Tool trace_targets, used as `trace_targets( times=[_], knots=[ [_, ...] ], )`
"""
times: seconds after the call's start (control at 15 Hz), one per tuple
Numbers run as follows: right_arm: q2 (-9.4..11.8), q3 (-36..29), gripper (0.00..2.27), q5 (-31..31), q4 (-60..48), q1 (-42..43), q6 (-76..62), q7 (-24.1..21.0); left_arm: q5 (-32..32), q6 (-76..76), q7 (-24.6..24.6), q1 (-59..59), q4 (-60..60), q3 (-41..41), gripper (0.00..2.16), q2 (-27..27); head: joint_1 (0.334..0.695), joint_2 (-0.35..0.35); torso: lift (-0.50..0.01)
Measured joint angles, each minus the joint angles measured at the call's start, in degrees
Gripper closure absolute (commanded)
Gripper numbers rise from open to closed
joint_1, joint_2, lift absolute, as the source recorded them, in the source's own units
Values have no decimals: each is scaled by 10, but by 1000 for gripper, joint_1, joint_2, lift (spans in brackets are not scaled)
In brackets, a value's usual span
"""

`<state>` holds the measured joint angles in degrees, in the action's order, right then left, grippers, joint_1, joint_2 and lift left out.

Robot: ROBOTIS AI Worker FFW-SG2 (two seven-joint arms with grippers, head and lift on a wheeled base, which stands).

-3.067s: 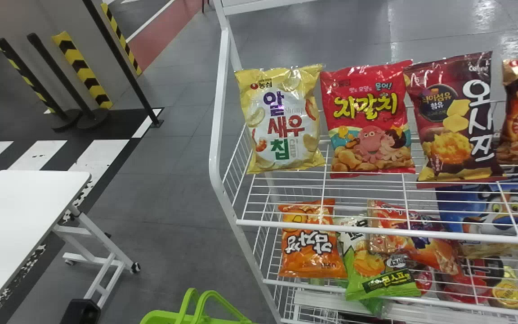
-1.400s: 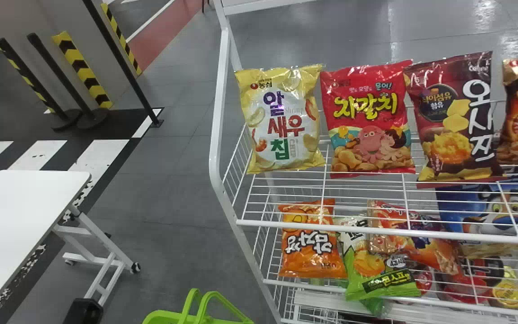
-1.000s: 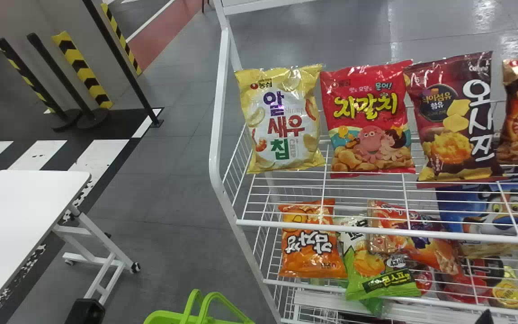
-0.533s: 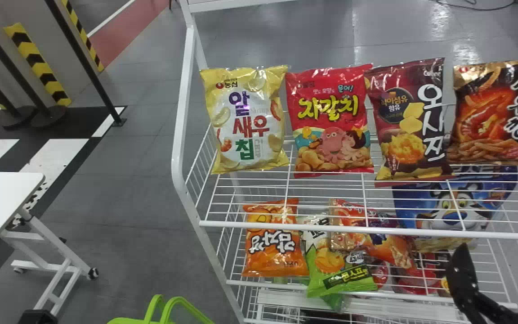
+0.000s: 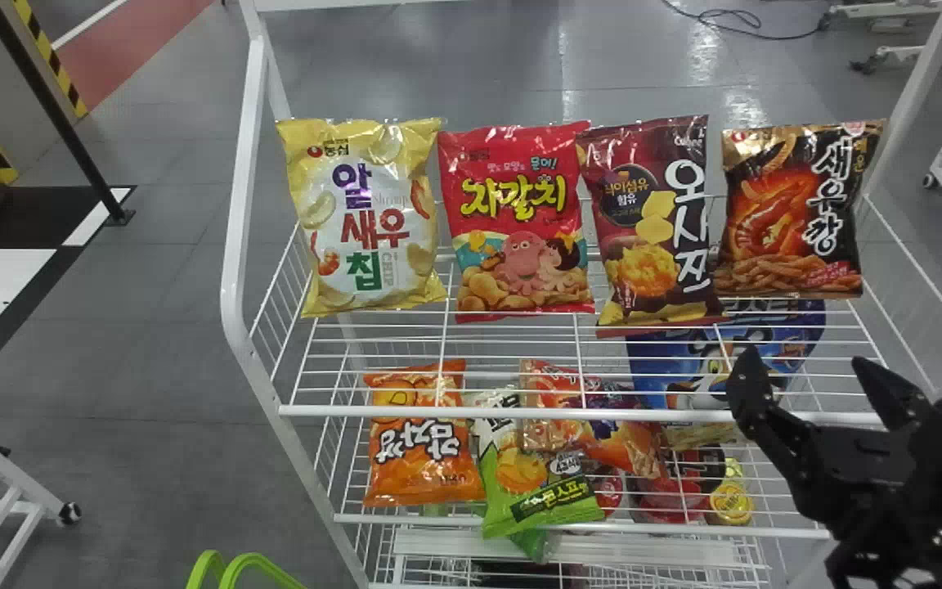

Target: Hold basket handle with left hand then pick spicy shrimp crackers with right hand and place into basket

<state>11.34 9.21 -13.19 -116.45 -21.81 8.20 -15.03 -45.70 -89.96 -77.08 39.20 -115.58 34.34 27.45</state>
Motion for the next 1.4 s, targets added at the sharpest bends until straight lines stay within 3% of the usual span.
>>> trace_targets(
  times=[0.27, 0.67, 1.4],
  knots=[
    [0, -19, 124, -35, 23, 67, 64, 0, 0, 0, 1, -2, -1, -3, 1791, 0, 695, 69, -37],
    [0, -36, 124, -40, 53, 149, 141, 1, 0, 0, 1, -12, 0, -6, 1791, 6, 695, 33, -37],
    [0, -38, 124, -78, 210, 300, 182, 51, 0, 0, 1, -18, 4, -9, 1791, 6, 695, 21, -37]
  ],
)
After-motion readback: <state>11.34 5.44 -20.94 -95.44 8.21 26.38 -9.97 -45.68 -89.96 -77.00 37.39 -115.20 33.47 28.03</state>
